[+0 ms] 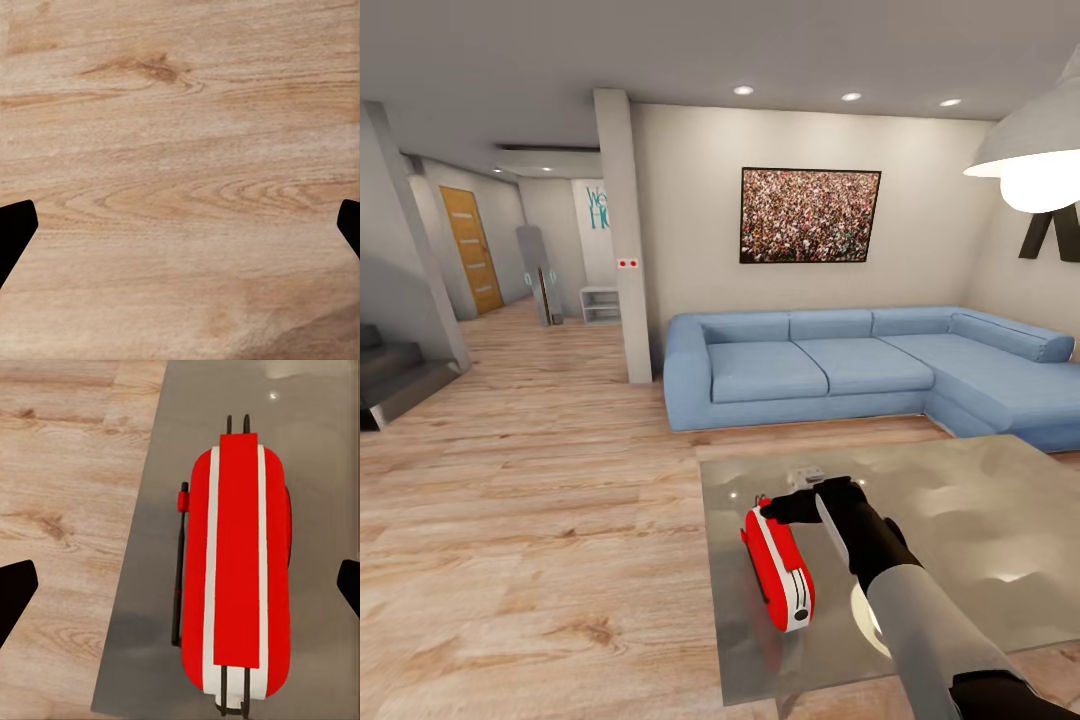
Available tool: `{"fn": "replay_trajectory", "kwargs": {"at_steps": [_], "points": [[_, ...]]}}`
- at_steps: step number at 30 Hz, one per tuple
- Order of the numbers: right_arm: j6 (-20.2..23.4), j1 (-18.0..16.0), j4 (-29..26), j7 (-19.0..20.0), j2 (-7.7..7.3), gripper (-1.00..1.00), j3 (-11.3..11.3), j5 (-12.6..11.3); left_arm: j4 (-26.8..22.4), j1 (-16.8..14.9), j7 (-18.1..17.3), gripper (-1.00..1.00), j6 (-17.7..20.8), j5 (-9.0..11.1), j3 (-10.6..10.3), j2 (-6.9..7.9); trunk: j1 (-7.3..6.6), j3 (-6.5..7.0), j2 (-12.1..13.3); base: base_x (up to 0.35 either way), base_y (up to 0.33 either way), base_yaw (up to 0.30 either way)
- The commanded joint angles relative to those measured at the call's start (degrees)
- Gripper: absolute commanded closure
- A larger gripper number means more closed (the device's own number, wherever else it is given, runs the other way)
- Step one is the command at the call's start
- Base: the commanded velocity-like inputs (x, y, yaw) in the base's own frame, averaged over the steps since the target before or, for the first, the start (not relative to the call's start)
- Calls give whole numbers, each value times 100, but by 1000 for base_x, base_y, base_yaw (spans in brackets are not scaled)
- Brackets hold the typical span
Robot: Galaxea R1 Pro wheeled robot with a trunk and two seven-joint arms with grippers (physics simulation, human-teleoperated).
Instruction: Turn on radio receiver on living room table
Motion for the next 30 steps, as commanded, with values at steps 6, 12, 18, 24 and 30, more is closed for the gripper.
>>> {"fn": "replay_trajectory", "kwargs": {"at_steps": [6, 12, 18, 24, 30], "points": [[8, 0, 0, -149, -4, -100, -4, 7, 0, 0, 0, -100, 0, 0, 0, 0, 0, 0, 0, 0, 0, 0], [3, 0, 0, -535, -10, -100, -11, 4, 0, -1, 0, -100, 0, 0, 0, 0, 0, 0, 0, 0, 0, 0], [1, 0, 0, -606, -11, -100, -18, 1, 0, -1, 0, -100, 0, 0, 0, 0, 0, 0, 0, 0, 0, 0], [0, 0, 0, -590, -61, -100, -21, 1, 0, 0, 0, -100, 0, 0, 0, -7, 0, 0, 0, 0, -46, 0], [0, 0, 0, -580, -71, -100, -15, 1, 0, -2, 0, -100, 0, 0, 0, 0, 0, 0, 0, 0, -73, 0]]}}
